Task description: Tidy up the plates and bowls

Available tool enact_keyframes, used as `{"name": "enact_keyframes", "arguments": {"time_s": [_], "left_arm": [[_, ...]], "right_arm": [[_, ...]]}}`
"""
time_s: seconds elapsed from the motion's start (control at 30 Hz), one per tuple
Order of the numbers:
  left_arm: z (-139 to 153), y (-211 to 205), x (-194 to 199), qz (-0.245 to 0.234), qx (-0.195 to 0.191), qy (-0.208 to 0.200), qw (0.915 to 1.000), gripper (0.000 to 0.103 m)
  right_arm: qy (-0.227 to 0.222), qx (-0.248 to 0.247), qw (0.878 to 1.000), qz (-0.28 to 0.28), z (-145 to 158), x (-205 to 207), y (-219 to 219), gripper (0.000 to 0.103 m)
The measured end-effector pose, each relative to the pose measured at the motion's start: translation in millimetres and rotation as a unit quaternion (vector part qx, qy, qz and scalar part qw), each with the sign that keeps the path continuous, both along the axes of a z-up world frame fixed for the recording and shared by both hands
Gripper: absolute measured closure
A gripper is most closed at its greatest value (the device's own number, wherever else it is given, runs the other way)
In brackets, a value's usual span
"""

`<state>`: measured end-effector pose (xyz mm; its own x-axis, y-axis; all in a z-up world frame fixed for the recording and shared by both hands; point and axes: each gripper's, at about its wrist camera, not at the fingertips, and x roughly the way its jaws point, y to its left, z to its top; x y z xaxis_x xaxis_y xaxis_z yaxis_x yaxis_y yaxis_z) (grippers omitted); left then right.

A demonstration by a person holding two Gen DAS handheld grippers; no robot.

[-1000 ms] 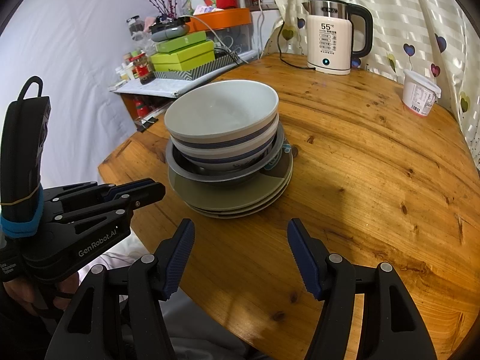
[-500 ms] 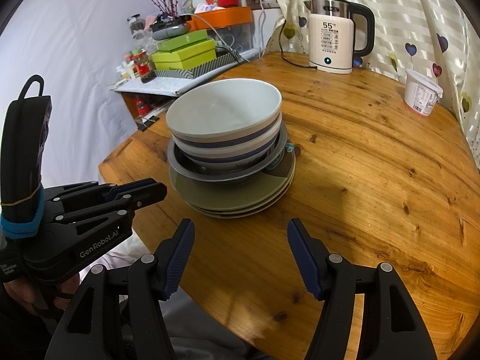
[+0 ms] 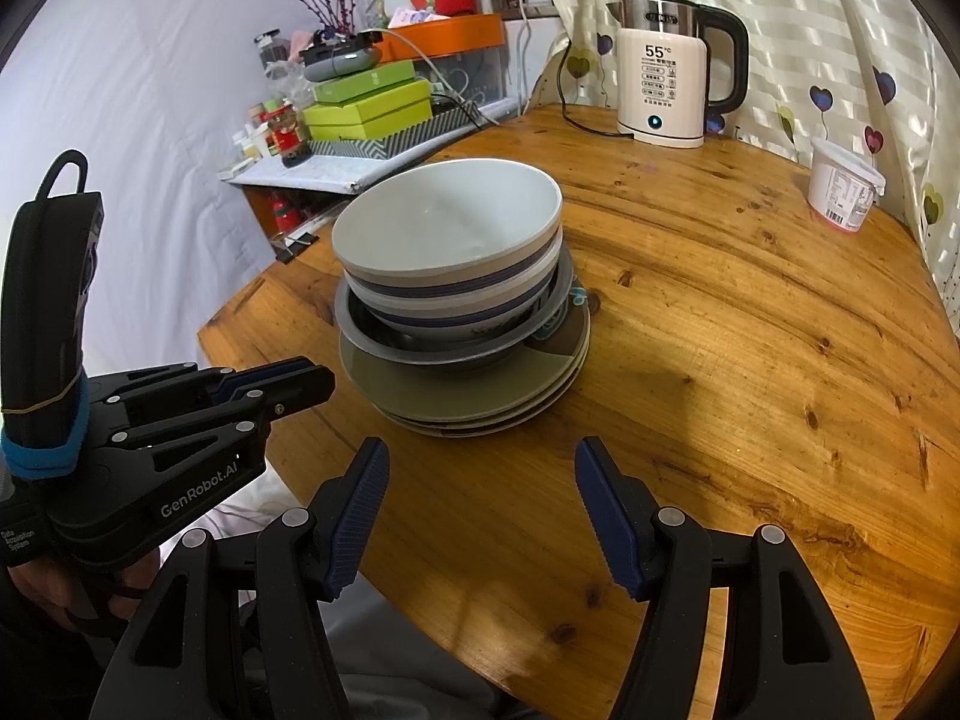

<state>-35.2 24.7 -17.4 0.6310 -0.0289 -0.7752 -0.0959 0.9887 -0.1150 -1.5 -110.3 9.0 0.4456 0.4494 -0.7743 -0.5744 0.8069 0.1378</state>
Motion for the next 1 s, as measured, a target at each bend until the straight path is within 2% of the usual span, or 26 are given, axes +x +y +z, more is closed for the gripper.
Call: {"name": "enact_keyframes", "arguments": {"time_s": [1.0], "left_arm": [[-3.0, -2.1, -0.3, -0.001, 0.002, 0.003, 1.0000, 0.092]], "right_arm": [[0.002, 0.001, 1.000, 0.000, 0.6, 1.1, -0.6, 0.038]]}}
